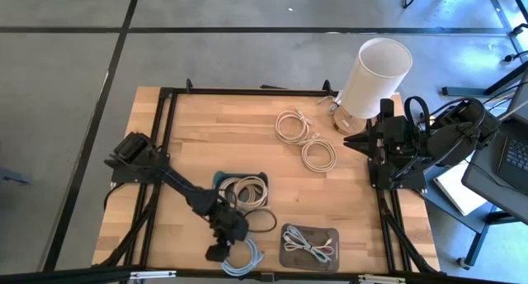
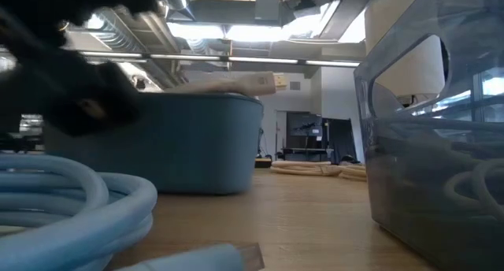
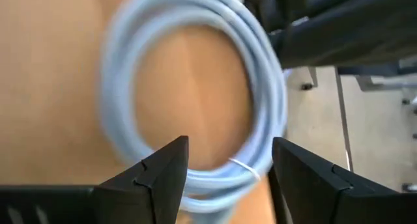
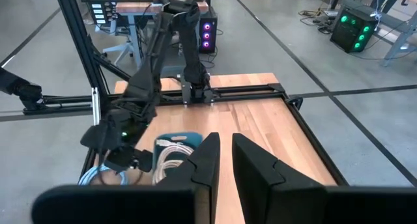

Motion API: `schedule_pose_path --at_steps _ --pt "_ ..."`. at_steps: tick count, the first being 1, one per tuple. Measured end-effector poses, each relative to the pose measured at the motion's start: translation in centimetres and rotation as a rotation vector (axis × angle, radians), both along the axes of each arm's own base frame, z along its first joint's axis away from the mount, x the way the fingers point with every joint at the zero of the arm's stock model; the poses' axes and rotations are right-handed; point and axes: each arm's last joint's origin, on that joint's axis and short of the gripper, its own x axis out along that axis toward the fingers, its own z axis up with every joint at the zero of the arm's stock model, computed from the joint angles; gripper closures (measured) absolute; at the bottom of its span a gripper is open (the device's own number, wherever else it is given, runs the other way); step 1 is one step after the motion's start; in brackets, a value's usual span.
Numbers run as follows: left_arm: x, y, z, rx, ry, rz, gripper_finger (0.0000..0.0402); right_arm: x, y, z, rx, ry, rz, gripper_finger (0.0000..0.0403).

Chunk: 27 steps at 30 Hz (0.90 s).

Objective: Pick & Place USB Port
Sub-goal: Put the blue HDMI cable into the blue bin

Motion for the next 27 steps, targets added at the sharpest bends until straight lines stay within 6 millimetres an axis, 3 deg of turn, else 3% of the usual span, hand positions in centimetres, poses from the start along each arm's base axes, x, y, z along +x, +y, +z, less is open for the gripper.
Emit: schedule_pose_path --at_steps 9,14,27 --pt "1.7 3.2 0.1 -0.051 0.039 0.067 0.0187 0.0 0.0 0.0 0.000 0.000 0.000 0.0357" --pt "1.8 3.5 0.3 -0.131 0.097 0.055 0.0188 0.0 0.0 0.0 0.000 0.001 0.000 0.0357" --pt "2.3 4.9 0.3 -0.102 0.075 0.098 0.0204 0.0 0.0 0.0 -0.004 0.003 0.001 0.0357"
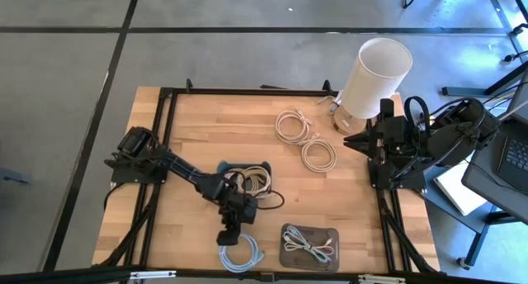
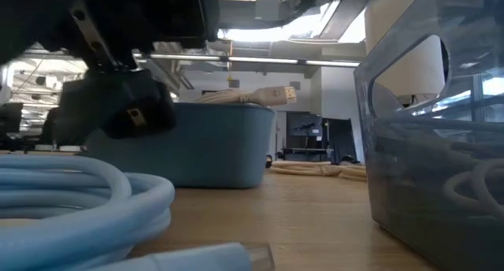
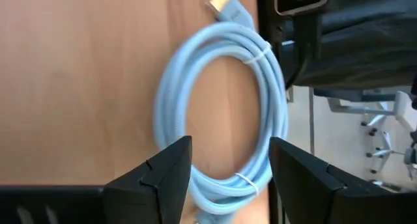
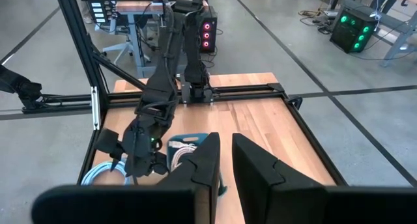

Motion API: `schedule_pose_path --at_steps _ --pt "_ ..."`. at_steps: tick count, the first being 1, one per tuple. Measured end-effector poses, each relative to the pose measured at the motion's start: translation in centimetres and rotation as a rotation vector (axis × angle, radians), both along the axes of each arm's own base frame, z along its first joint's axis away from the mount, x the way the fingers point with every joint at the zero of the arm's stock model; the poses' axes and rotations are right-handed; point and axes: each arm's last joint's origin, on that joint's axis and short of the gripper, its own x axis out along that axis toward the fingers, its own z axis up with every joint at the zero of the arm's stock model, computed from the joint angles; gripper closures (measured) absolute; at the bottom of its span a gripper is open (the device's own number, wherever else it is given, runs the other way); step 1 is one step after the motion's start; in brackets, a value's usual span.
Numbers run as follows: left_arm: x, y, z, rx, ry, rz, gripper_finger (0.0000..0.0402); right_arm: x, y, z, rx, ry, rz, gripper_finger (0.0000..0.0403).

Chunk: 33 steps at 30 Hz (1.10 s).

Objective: Pick & Place USB Port
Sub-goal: Put the blue HDMI cable into the blue bin

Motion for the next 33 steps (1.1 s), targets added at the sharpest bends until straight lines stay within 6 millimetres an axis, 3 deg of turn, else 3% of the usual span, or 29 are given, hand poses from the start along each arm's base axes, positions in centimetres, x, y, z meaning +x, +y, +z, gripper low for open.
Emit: schedule_pose_path --at_steps 9,18,33 --pt "0.2 0.6 -0.1 0.038 -0.027 0.006 0.0204 0.0 0.0 0.0 0.001 0.000 -0.001 0.0357" --pt "-0.4 -0.6 -0.3 0.218 -0.130 -0.026 0.0205 0.0 0.0 0.0 0.001 0.000 -0.001 0.0357" --pt "-1.3 -3.2 -2.6 0.267 -0.082 -0.050 0.0213 0.0 0.0 0.0 0.000 0.000 0.000 0.0357"
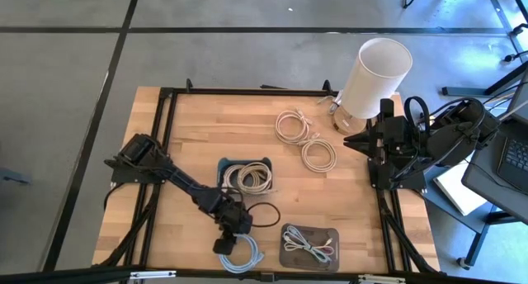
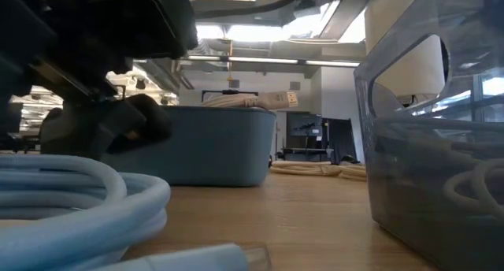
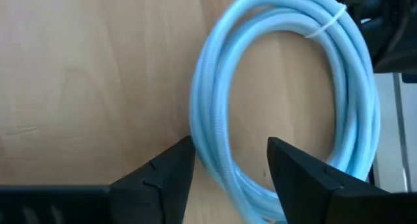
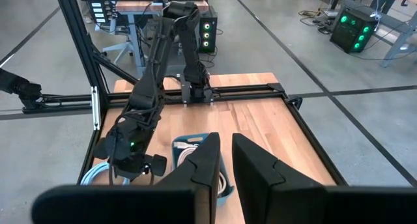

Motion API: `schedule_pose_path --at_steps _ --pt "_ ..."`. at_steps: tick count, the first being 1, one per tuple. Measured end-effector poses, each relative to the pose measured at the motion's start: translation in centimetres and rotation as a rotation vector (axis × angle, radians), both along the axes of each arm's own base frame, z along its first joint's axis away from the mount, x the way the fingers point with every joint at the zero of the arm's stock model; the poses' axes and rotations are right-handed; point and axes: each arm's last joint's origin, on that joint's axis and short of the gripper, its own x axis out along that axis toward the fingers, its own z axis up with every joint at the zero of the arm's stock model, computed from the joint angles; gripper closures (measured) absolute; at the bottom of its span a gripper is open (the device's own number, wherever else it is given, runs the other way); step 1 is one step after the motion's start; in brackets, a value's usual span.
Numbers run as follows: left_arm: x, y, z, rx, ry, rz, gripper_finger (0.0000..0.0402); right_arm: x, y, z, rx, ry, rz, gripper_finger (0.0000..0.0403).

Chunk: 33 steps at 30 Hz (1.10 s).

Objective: Pick & Place USB Port
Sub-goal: Put the blue HDMI cable into the blue bin

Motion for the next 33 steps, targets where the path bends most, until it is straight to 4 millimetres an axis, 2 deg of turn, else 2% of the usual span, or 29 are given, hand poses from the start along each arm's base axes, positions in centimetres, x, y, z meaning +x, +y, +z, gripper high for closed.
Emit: schedule_pose_path --at_steps 3,7,12,16,21,25,28,30,33 --pt "0.0 -0.1 -0.1 0.012 0.001 0.013 0.0259 0.0 0.0 0.0 0.000 0.000 0.000 0.0357" --pt "0.0 -0.1 -0.1 0.009 0.002 0.034 0.0367 0.0 0.0 0.0 0.000 0.000 0.000 0.0357" --pt "-0.2 -0.7 0.5 -0.019 0.003 0.043 0.0388 0.0 0.0 0.0 0.002 -0.001 -0.001 0.0357" --pt "-0.2 -1.6 2.3 -0.017 -0.003 0.014 0.0391 0.0 0.0 0.0 0.002 -0.001 0.000 0.0357" --pt "-0.6 -2.2 5.9 -0.004 0.020 -0.008 0.0390 0.0 0.0 0.0 0.002 -0.001 0.000 0.0357" --pt "-1.5 -1.5 10.9 0.013 0.004 -0.005 0.0390 0.0 0.0 0.0 0.002 -0.001 0.000 0.0357" --pt "-2.2 0.2 15.2 0.054 -0.086 0.018 0.0390 0.0 0.0 0.0 0.002 -0.001 0.000 0.0357" --pt "-2.7 2.0 17.6 0.127 -0.168 0.036 0.0390 0.0 0.0 0.0 0.003 -0.002 -0.001 0.0357" --pt "-3.4 5.6 19.6 0.234 -0.222 0.079 0.0391 0.0 0.0 0.0 0.005 -0.003 -0.001 0.0357"
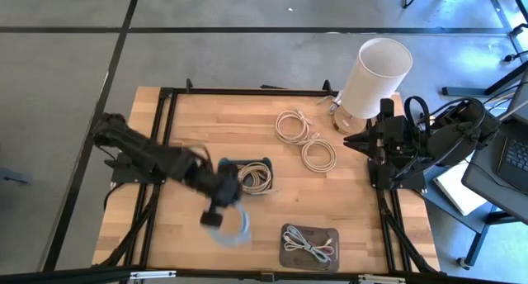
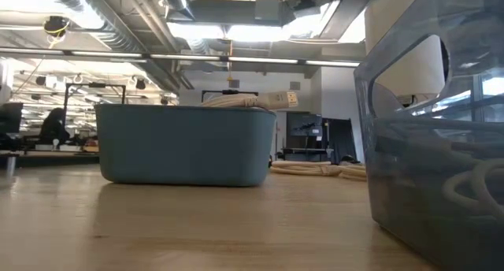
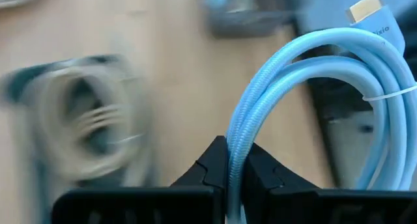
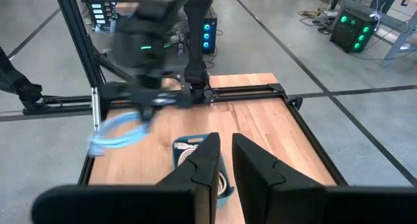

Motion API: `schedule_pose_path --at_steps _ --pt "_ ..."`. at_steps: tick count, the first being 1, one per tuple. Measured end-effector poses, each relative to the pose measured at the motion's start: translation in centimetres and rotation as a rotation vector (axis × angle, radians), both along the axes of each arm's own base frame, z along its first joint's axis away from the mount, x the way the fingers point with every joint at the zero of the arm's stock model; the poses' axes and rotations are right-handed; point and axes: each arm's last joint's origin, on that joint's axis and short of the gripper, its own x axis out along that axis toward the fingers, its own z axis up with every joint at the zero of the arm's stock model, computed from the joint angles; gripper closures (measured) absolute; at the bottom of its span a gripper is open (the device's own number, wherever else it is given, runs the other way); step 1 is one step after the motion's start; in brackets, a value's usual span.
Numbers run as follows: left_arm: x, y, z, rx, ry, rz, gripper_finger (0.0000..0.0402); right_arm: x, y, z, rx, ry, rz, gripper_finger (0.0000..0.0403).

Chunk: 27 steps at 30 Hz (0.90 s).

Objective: Pick & Place USB Port
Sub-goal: Put the blue HDMI cable into the blue bin

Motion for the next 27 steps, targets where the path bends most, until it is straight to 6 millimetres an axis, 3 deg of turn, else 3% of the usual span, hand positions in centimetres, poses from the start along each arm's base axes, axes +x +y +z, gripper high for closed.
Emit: schedule_pose_path --at_steps 6,12,16,21,27 --pt "0.3 7.2 -0.1 0.158 0.103 0.044 0.0390 0.1 0.1 0.1 0.015 -0.014 -0.001 0.0357" --pt "2.2 13.2 -0.5 0.236 0.033 0.066 0.0391 0.3 0.3 0.2 0.029 -0.027 0.006 0.0357" --pt "3.3 16.5 -1.9 0.153 0.060 0.095 0.0391 0.6 0.5 0.1 0.024 -0.022 0.007 0.0357" --pt "4.4 18.4 -5.8 -0.030 0.128 0.057 0.0391 0.7 0.7 -0.1 0.018 -0.001 0.024 0.0357" --pt "5.7 18.2 -8.8 -0.188 0.073 -0.025 0.0391 0.6 0.5 -0.4 -0.002 0.027 0.022 0.0357"
